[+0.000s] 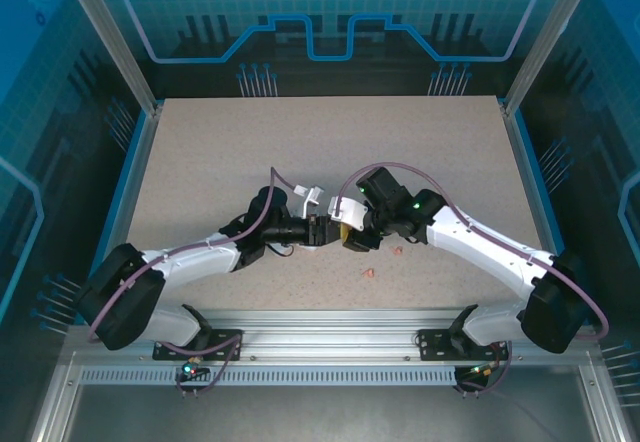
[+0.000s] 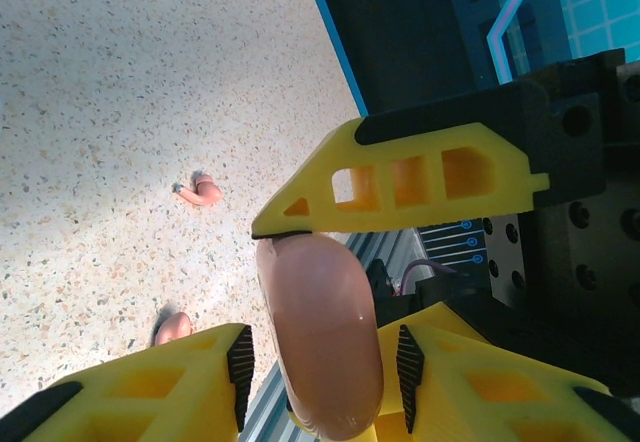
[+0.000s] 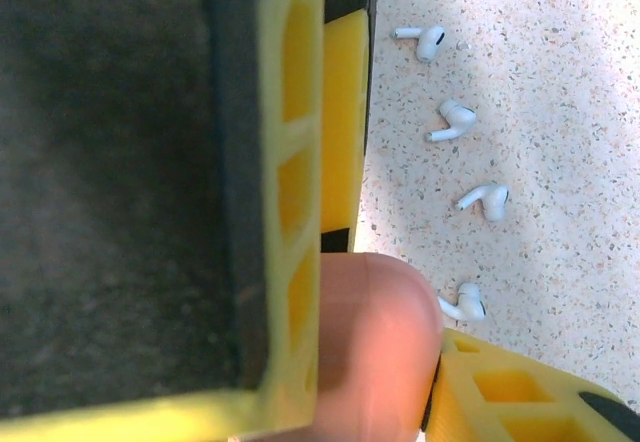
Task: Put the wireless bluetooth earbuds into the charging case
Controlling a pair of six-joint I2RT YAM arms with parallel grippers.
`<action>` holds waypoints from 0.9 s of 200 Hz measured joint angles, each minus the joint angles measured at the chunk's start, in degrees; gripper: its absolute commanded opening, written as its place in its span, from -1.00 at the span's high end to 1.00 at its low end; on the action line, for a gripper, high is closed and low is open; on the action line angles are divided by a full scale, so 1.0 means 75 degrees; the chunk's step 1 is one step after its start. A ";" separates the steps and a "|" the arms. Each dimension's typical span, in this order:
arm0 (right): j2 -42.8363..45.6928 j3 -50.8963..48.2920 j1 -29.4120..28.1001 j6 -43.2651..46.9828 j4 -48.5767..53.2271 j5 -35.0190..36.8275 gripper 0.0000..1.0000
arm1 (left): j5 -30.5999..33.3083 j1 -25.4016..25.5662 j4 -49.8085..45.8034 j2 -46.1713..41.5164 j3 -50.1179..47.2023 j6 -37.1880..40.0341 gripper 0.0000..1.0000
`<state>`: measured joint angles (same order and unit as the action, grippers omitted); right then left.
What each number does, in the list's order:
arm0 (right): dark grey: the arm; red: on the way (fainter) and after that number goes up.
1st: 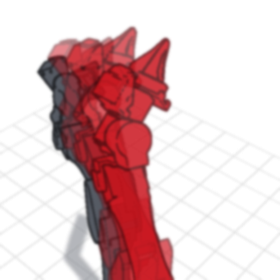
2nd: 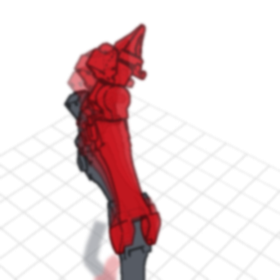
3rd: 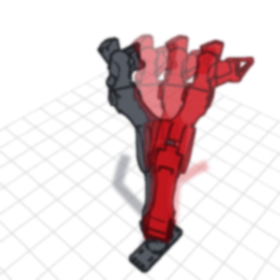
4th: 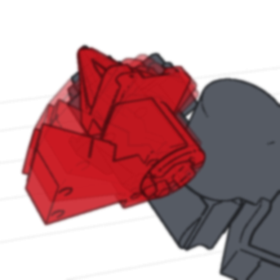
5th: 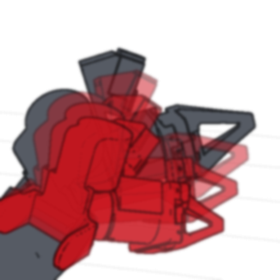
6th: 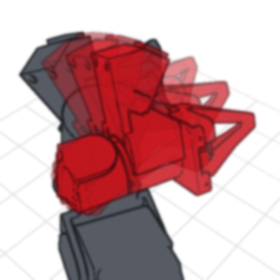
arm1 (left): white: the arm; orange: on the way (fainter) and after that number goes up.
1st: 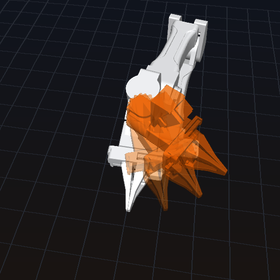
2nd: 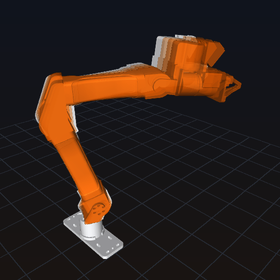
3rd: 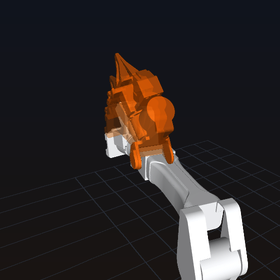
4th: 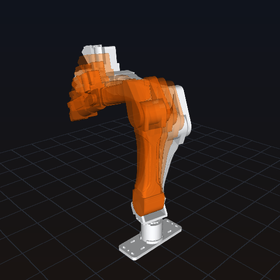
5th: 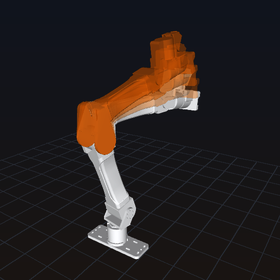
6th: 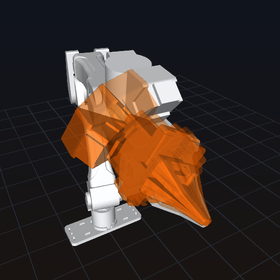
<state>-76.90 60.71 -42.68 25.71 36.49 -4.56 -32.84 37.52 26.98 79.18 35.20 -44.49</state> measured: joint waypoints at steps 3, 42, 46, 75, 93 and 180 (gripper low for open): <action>0.0000 0.0000 0.0000 0.0003 0.0003 0.0003 0.27 | -0.0003 0.0003 0.0009 0.0003 0.0003 -0.0003 0.13; -0.0020 0.0003 0.0000 -0.0050 0.0020 0.0125 0.26 | -0.0029 0.0020 0.0044 0.0087 0.0029 -0.0009 0.45; -0.0023 0.0003 0.0000 -0.0052 0.0038 0.0146 0.25 | -0.0032 0.0020 0.0038 0.0096 0.0038 -0.0012 0.48; -0.0035 0.0003 0.0047 -0.0087 0.0076 0.0140 -0.03 | -0.0023 0.0020 0.0017 0.0096 0.0044 -0.0017 0.58; -0.0032 0.0006 0.0052 -0.0146 0.0090 0.0085 -0.30 | -0.0020 0.0029 -0.0035 0.0041 0.0058 0.0114 0.58; 0.2119 -0.0280 0.0775 -0.0396 -0.0017 -0.1049 -1.00 | 0.1160 0.0099 -0.1349 -0.1856 0.0058 0.2224 0.61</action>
<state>-61.01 58.61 -36.86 22.74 36.36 -12.43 -24.14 38.26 16.86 65.25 35.64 -27.81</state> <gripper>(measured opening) 0.998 0.205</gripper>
